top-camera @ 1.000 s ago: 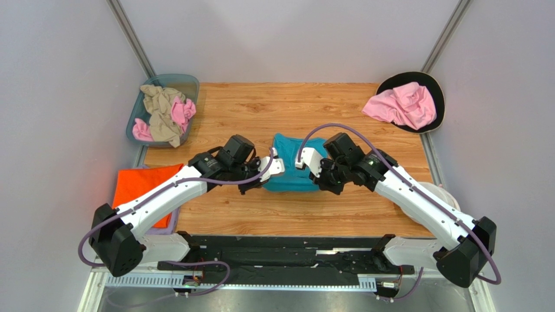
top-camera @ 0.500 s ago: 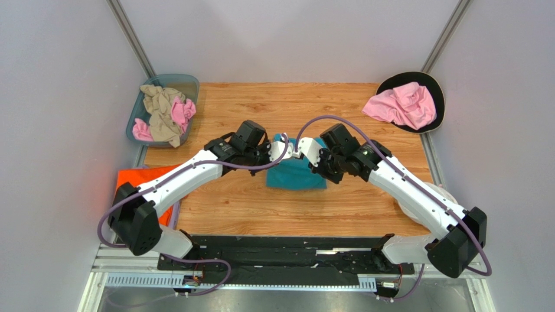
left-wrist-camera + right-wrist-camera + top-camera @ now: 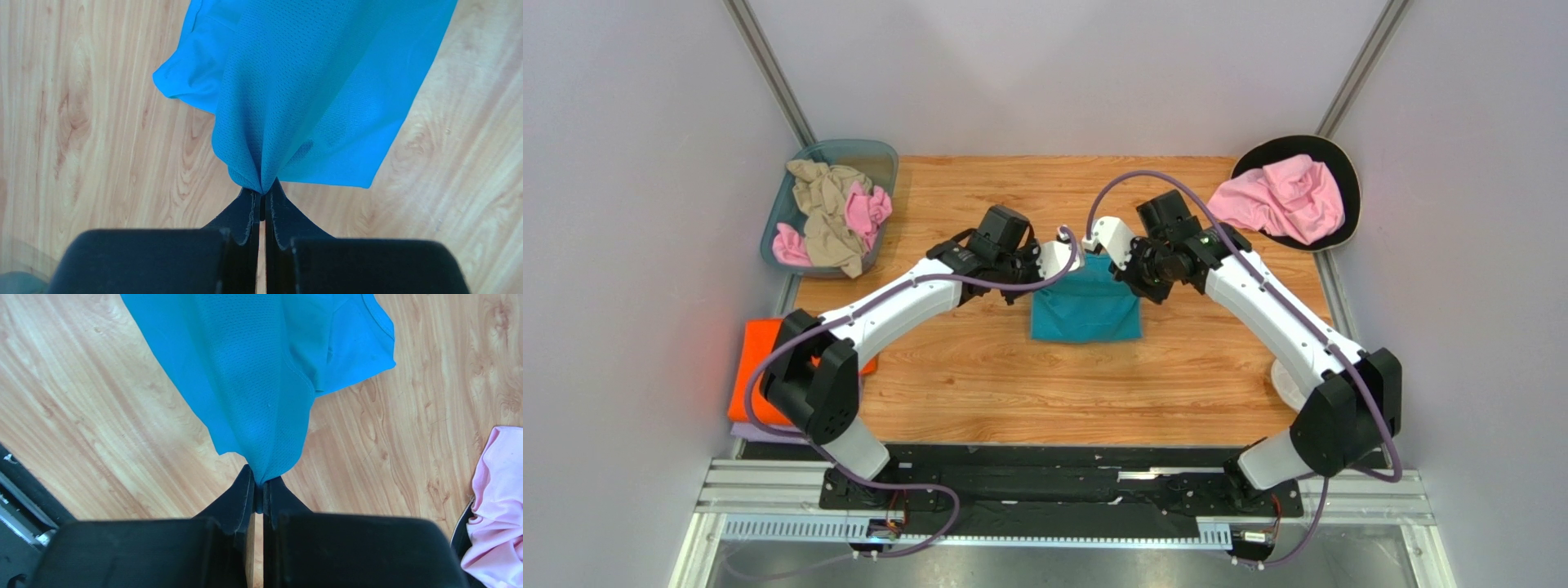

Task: Fold and stack the t-shirts
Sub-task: Fold the tshirt

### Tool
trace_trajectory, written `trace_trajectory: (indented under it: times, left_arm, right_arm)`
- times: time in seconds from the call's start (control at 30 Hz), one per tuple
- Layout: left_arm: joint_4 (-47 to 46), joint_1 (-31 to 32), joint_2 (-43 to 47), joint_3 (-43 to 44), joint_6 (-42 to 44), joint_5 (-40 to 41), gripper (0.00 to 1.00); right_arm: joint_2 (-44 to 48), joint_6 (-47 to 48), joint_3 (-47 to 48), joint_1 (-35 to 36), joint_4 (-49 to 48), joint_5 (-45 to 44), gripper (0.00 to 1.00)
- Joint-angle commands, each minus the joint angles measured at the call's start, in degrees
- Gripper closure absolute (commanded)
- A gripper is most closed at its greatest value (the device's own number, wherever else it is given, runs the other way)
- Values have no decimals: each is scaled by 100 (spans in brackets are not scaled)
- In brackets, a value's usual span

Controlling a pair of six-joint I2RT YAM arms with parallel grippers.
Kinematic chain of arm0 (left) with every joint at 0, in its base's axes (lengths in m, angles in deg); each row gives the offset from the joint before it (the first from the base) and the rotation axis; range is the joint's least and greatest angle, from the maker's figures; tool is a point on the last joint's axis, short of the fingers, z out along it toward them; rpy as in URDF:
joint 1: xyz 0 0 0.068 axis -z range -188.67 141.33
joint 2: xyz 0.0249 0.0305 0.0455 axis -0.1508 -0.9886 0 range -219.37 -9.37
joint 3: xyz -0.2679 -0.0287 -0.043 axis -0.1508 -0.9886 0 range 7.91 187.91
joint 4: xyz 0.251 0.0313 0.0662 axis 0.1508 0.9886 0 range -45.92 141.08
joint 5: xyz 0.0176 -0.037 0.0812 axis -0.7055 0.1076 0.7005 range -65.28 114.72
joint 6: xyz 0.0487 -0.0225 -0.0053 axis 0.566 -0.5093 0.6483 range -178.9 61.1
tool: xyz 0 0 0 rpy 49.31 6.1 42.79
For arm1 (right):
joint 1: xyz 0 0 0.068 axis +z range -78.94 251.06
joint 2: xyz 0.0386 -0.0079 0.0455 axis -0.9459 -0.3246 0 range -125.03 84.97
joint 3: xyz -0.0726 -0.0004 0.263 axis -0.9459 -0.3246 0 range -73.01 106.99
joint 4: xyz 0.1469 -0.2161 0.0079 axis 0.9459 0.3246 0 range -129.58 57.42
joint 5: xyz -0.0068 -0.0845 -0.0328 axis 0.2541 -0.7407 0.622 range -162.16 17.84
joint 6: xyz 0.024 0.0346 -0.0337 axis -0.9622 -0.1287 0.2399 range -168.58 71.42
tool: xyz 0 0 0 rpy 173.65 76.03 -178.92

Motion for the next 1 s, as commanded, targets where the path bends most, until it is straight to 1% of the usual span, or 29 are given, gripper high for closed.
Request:
trace_trajectory:
  times: [0.0, 0.1, 0.27, 0.47, 0.5, 0.63, 0.67, 0.73, 0.77, 0.8, 0.83, 0.87, 0.9, 0.93, 0.97]
  left_arm:
    - [-338, -179, -372, 416, 185, 94, 100]
    - [-487, -250, -697, 574, 202, 146, 100]
    - [-734, -346, -1285, 890, 246, 296, 100]
    - [-1015, -364, -2067, 1514, 352, 839, 100]
    - [-1015, -364, -2173, 1715, 387, 902, 100]
    - [-1182, -373, -2569, 2059, 449, 1148, 99]
    - [-1269, -373, -2692, 2103, 457, 1166, 89]
    - [-1323, -373, -2780, 2270, 440, 1166, 76]
    - [-1393, -373, -2877, 2323, 422, 1314, 61]
    - [-1411, -373, -2912, 2428, 413, 1341, 55]
    - [-1437, -373, -2956, 2490, 396, 1377, 51]
    - [-1481, -373, -3035, 2534, 387, 1490, 45]
    - [-1499, -373, -3062, 2613, 370, 1526, 42]
    - [-1551, -373, -3071, 2614, 369, 1570, 39]
    - [-1656, -364, -3097, 2614, 369, 1649, 32]
  right_arm:
    - [-448, 310, 435, -328, -234, 232, 100]
    - [-756, 390, 602, -486, -348, 311, 100]
    - [-1565, 548, 1022, -697, -506, 425, 100]
    - [-2460, 636, 1489, -882, -700, 373, 100]
    - [-2541, 636, 1629, -900, -709, 364, 100]
    - [-2901, 645, 1823, -988, -823, 259, 100]
    - [-2946, 636, 1850, -1005, -858, 206, 100]
    - [-3086, 610, 1894, -1032, -937, 162, 99]
    - [-3121, 592, 1911, -1049, -981, 110, 97]
    - [-3209, 575, 1920, -1058, -1016, 83, 93]
    - [-3244, 557, 1938, -1067, -1060, 48, 90]
    - [-3280, 540, 1955, -1084, -1148, -5, 84]
    - [-3350, 522, 1964, -1102, -1166, -31, 73]
    - [-3385, 504, 1973, -1093, -1236, -119, 65]
    - [-3429, 504, 2017, -1093, -1254, -137, 60]
